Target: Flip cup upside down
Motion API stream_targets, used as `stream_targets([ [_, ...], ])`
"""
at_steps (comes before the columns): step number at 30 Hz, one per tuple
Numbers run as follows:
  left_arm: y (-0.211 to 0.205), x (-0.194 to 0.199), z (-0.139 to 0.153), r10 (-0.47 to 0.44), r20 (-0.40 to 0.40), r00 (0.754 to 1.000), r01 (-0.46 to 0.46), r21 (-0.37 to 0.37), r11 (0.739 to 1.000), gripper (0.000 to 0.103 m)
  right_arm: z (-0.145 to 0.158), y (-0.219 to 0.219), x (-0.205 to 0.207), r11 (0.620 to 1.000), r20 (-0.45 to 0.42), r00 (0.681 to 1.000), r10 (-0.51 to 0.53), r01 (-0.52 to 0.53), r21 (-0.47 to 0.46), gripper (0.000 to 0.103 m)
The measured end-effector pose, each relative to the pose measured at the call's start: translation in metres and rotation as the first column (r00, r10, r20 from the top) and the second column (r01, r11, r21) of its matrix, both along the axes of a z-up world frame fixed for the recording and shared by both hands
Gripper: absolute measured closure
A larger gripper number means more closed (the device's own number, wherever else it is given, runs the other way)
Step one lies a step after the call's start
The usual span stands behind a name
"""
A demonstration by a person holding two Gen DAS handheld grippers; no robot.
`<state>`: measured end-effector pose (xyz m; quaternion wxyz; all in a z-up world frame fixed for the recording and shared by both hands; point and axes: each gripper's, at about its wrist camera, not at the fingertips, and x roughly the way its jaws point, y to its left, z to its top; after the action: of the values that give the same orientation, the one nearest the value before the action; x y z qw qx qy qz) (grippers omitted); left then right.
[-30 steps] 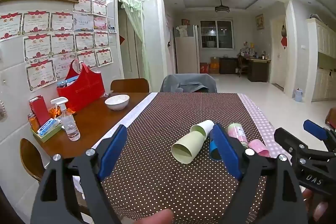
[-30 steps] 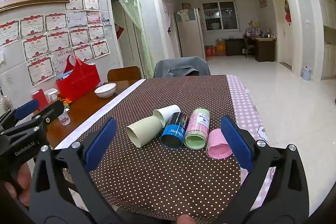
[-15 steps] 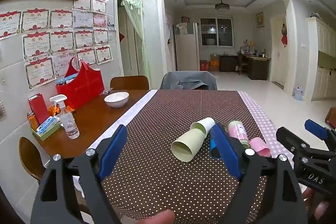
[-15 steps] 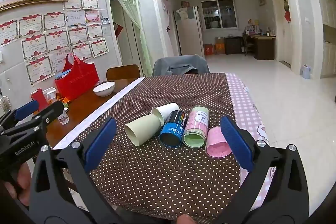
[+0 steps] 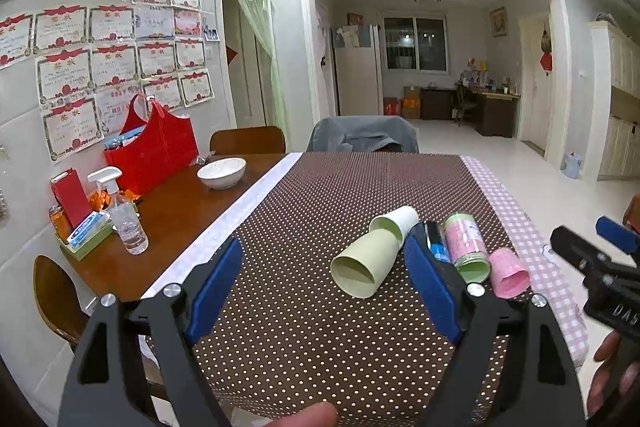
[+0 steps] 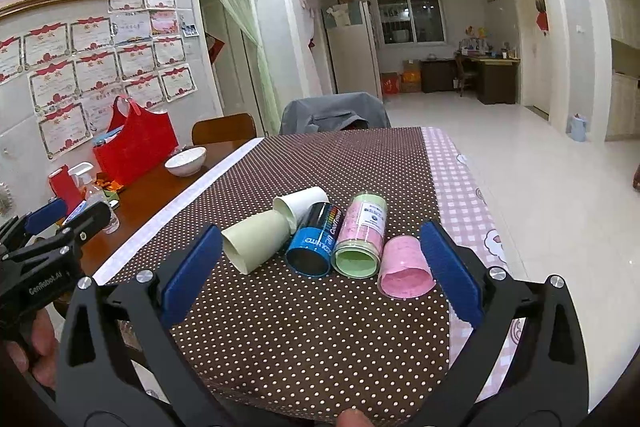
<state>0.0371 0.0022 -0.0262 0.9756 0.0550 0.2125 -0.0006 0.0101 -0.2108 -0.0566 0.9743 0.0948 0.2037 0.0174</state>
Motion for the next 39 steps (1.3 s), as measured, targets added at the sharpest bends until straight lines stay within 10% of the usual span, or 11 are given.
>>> stream_targets([
  [21,-0.040,0.146,-0.032,-0.075,-0.246,0.966,0.104,0.110,0.988,0.021,-0.023,-0.037,0.122,0.998,-0.199,0.980,0.002,0.011,0.061,0.006],
  [31,-0.066,0.225,-0.057,-0.164,-0.416,0.894,0.237,0.130,0.963,0.021,-0.057,-0.055,0.178,0.991,-0.335,0.942,0.003,0.042,0.128,0.006],
  [39,-0.092,0.286,-0.093,-0.238,-0.569,0.787,0.367,0.123,0.922,0.021,-0.070,-0.070,0.203,0.986,-0.383,0.923,-0.020,0.082,0.147,0.006],
])
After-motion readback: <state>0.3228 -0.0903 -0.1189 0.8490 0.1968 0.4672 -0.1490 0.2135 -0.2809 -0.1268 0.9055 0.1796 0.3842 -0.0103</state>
